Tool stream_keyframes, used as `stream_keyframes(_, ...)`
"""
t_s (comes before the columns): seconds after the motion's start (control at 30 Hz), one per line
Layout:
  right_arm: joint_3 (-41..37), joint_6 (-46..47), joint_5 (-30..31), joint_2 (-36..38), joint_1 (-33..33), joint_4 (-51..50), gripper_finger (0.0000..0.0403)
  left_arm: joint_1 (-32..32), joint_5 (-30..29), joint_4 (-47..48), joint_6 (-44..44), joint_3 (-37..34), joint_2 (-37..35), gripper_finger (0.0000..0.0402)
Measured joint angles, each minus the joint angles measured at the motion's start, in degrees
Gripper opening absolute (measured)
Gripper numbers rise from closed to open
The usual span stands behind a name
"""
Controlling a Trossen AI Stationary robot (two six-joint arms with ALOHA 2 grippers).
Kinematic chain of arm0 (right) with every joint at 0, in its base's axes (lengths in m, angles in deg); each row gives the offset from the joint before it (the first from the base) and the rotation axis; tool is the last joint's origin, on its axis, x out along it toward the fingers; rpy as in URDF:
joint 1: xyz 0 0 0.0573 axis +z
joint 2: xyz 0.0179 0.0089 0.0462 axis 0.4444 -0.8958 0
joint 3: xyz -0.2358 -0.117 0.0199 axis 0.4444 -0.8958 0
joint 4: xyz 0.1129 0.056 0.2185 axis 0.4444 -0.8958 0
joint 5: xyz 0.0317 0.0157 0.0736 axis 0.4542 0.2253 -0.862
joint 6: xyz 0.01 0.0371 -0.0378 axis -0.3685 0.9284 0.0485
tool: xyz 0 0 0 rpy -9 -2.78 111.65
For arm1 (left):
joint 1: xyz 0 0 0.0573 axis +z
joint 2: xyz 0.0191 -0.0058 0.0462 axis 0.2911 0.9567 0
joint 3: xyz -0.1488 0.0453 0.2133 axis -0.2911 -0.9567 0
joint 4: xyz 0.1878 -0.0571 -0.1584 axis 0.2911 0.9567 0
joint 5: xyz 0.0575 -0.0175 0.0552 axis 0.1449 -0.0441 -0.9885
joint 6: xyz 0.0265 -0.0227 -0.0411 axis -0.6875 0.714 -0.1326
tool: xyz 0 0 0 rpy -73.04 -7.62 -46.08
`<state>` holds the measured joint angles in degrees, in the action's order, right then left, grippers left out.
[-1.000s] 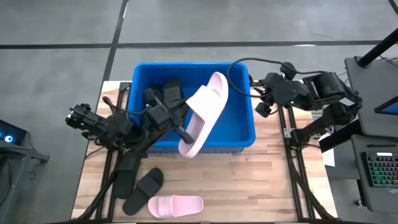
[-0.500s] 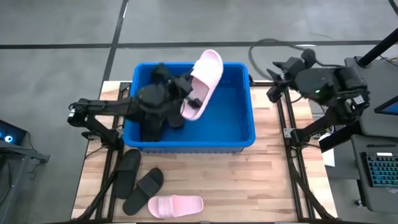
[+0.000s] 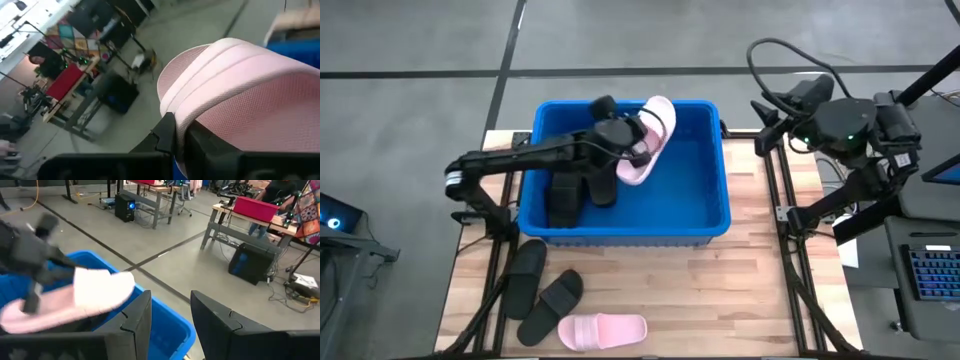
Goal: Pick and place slides into bin
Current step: Put the top pink slide into the blue container
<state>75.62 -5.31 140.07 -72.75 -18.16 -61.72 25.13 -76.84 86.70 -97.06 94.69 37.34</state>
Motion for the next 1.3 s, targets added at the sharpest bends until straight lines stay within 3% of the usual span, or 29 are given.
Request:
stream_keyframes(0.27,-0.1,4.8,0.0,-1.5,0.0,-0.1,0.0127,2.6,-7.8,1.5,-0.7,-0.1,7.3,0.0001)
stream_keyframes(0.53,-0.1,4.4,0.0,-2.2,0.0,-0.2,0.0127,6.1,-7.4,1.9,0.8,-0.4,8.8,0.0001)
stream_keyframes(0.67,-0.1,4.1,0.0,-2.2,0.0,-0.2,0.0127,7.2,-6.7,4.1,6.6,-0.9,8.8,0.0001)
stream_keyframes(1.3,-0.1,3.9,0.2,-2.2,0.0,-0.2,0.0127,3.0,-2.4,6.0,9.3,-3.0,7.7,0.0001)
